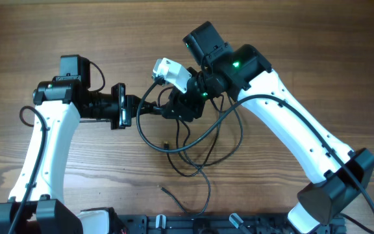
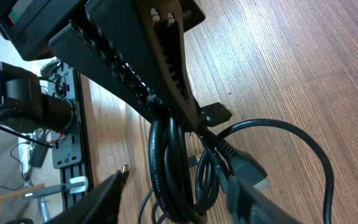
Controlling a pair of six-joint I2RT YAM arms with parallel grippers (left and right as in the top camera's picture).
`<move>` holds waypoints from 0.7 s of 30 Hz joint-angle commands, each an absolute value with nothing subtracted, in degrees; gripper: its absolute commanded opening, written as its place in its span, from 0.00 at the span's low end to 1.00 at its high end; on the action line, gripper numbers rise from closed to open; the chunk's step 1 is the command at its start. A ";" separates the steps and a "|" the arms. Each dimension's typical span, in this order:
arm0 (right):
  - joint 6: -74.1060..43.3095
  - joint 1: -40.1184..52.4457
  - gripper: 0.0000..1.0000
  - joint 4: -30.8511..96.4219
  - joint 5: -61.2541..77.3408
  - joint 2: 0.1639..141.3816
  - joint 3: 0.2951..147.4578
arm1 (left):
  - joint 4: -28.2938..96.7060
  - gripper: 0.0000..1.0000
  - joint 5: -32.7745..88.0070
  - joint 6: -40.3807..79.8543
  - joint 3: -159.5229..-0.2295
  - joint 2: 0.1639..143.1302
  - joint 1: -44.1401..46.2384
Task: Untangle cables
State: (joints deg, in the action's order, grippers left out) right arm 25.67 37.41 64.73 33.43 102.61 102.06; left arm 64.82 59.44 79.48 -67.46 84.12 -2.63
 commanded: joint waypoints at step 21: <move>18.35 39.09 0.09 56.03 34.85 102.98 98.13 | 65.17 0.08 60.27 79.72 -67.72 83.81 -2.74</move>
State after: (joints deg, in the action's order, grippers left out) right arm 23.97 39.00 58.28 33.78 102.61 98.13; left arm 64.55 59.44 79.81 -67.44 84.12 -2.79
